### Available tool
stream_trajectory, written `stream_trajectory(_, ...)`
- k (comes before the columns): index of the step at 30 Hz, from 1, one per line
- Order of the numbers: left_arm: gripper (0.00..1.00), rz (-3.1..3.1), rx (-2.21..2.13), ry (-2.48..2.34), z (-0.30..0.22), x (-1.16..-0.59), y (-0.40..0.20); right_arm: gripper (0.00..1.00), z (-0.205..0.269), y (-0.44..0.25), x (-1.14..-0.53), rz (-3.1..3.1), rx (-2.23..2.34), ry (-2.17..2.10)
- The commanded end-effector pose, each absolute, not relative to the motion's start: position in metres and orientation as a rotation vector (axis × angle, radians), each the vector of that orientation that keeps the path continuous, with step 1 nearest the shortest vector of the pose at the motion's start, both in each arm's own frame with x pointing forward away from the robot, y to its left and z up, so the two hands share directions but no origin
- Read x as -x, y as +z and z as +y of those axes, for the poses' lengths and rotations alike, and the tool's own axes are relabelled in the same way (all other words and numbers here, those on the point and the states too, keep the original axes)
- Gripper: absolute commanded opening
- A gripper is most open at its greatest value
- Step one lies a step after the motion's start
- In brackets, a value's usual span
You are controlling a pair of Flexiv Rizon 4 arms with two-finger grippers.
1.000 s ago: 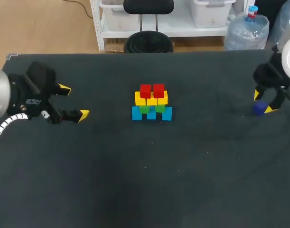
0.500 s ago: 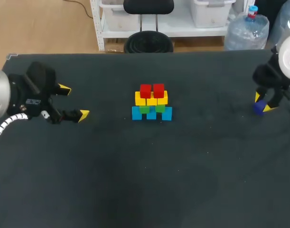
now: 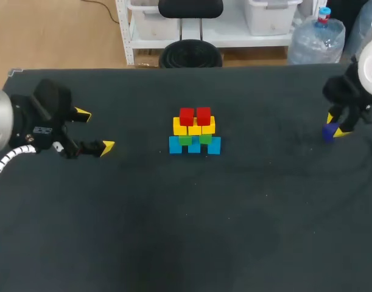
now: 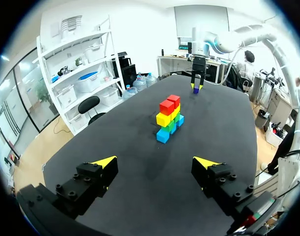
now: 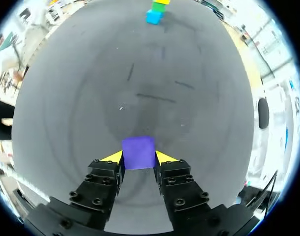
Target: Place the blue cubes, place green cubes on the blue cubes, place the yellow cubes on the green cubes, then place the red cubes on the yellow cubes, and place purple cube on the red cubes.
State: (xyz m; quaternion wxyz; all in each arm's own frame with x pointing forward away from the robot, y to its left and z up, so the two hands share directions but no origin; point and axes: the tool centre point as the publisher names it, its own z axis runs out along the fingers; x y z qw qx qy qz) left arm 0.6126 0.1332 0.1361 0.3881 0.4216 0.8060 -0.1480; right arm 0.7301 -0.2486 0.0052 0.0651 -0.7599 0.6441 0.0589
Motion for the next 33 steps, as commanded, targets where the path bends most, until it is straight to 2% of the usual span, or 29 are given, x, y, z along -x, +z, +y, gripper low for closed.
stream_trajectory(1, 1.0, 2.063, -1.071, -0.363, 0.13, -0.613, 0.137, 0.0, -0.226, 0.024, -0.717, 1.998, 2.264, 0.105)
stream_trajectory(10, 1.0, 2.063, -1.071, -0.363, 0.13, -0.613, 0.137, 0.0, -0.186, 0.084, -0.707, 2.142, 2.023, 0.147)
stream_trajectory(19, 1.0, 2.063, -1.071, -0.363, 0.13, -0.613, 0.137, 0.0, -0.147, 0.134, -0.704, 2.108, 1.99, 0.106)
stream_trajectory(33, 1.0, 2.063, -1.071, -0.363, 0.13, -0.613, 0.137, 0.0, -0.066, 0.138, -0.695, 2.111, 2.054, 0.155)
